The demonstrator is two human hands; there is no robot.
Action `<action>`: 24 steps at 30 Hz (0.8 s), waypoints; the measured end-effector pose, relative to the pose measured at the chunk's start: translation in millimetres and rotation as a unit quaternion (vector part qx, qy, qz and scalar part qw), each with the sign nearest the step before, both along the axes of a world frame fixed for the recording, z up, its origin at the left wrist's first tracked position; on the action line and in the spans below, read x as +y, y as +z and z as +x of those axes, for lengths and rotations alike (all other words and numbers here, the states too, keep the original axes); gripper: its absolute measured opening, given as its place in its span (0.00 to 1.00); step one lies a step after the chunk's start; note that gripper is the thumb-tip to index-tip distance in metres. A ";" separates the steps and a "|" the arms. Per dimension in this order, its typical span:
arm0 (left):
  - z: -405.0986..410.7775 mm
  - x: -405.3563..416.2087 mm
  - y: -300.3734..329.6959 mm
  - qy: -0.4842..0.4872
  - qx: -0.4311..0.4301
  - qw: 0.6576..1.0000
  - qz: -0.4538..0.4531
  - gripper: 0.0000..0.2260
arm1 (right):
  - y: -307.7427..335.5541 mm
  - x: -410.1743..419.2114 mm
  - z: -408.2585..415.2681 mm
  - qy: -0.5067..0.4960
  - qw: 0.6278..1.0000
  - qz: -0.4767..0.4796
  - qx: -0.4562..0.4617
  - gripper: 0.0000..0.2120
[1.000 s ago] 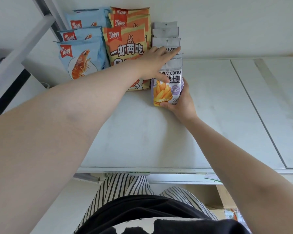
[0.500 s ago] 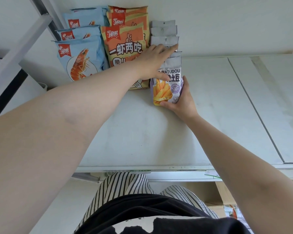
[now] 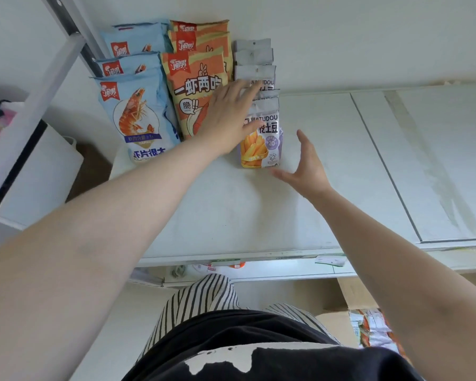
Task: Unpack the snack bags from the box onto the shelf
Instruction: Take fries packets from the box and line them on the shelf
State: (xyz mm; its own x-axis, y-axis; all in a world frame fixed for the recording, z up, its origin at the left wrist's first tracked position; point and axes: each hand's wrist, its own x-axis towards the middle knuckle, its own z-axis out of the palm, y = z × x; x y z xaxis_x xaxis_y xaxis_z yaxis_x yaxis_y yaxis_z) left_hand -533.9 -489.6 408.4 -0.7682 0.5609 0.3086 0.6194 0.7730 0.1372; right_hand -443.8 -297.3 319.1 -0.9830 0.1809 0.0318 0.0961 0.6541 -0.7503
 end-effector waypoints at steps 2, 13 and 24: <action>31.8 -0.3 -5.1 0.007 -0.008 0.999 0.039 0.28 | 12.0 7.9 16.3 0.003 1.000 0.031 -0.001 0.45; 177.9 14.0 -42.1 -0.016 -0.129 0.990 -0.063 0.28 | 43.6 2.6 141.0 0.022 0.973 0.217 -0.072 0.37; 353.6 -5.5 -94.0 -0.182 -0.177 0.960 -0.120 0.28 | -3.9 -42.3 379.3 -0.119 0.944 0.196 -0.236 0.38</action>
State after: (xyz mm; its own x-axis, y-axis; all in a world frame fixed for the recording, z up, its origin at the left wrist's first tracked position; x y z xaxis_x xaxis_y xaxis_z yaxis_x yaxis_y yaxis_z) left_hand -180.3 -495.1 314.3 -0.5401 0.8347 -0.1076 0.8024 0.5493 0.2335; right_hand -64.5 -339.6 315.2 -0.8370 0.4642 -0.2898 0.5392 0.7903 -0.2911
